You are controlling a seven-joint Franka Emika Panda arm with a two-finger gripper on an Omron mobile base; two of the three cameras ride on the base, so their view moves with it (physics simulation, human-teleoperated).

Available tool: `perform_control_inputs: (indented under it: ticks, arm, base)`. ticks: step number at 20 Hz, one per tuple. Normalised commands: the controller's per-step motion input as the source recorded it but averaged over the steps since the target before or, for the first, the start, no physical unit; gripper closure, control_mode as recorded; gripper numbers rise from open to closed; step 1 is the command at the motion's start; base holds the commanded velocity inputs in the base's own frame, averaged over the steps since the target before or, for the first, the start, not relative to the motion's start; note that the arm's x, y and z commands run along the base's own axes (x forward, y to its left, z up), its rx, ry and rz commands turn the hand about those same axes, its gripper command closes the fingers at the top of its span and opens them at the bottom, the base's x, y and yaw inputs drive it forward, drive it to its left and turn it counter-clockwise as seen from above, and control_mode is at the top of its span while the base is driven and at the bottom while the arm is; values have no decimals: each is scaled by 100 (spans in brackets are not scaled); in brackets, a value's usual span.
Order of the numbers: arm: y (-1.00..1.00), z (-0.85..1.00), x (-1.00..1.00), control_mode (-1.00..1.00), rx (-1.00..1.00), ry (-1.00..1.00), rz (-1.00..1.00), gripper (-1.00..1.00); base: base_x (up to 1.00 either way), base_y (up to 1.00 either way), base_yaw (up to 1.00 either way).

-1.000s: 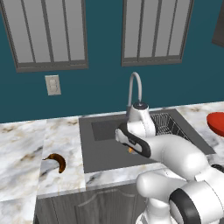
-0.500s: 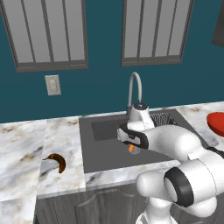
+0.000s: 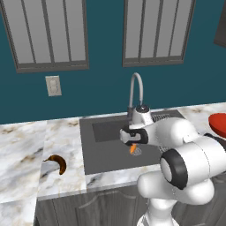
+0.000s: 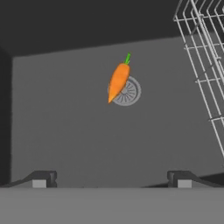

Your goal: Remove the carrot and banana from the sink. Then move the bowl and cup from the counter to the sink for washing.

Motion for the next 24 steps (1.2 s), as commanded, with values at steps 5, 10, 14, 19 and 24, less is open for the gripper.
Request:
perform_control_inputs:
  ticks: [5,10,14,19,24]
  arm:
    - [-15,-20,21,-100,0,0,-10,-100]
    - [-12,-18,20,-100,0,0,-9,-100]
    - [-7,-20,17,-100,1,0,-5,-100]
    - [-3,-21,19,-100,0,-1,-1,-100]
    - [0,-23,21,-100,3,0,0,-100]
  base:
    - [0,0,0]
    - [0,0,0]
    - [0,0,0]
    - [0,0,0]
    - [0,0,0]
